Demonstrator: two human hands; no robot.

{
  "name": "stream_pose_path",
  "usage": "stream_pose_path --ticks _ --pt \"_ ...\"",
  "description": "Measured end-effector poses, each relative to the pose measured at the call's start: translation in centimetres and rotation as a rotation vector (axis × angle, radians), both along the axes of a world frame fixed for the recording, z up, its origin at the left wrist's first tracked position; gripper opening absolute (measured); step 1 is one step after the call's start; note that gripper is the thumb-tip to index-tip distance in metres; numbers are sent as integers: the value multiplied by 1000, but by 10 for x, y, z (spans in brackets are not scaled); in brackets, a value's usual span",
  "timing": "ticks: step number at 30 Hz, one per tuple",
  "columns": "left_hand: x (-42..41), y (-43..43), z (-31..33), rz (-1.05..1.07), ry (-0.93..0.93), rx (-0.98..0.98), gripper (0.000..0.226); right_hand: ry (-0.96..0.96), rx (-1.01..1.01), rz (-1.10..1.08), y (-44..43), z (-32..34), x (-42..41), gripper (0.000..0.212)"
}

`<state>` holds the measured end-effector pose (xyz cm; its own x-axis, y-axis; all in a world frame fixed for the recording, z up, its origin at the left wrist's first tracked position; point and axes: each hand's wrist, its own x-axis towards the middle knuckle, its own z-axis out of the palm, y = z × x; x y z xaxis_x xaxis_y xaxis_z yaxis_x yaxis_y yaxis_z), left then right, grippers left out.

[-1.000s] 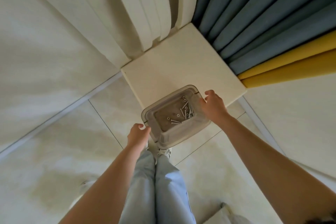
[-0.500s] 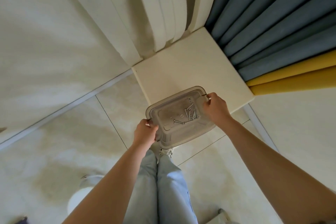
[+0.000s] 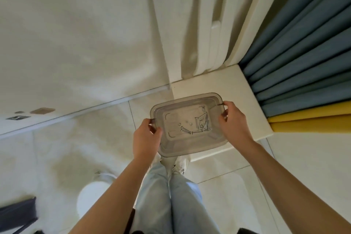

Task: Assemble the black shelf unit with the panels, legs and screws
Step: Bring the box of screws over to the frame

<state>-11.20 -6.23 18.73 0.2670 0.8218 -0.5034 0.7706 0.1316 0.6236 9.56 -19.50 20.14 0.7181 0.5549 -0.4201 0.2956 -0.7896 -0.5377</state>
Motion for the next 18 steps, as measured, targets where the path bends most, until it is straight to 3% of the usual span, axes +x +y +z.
stream_pose_path --ticks 8,18 --pt "-73 7 58 161 30 111 20 -39 87 175 44 59 -55 44" --pt "-197 3 86 392 6 157 27 -8 108 412 87 100 -161 43"
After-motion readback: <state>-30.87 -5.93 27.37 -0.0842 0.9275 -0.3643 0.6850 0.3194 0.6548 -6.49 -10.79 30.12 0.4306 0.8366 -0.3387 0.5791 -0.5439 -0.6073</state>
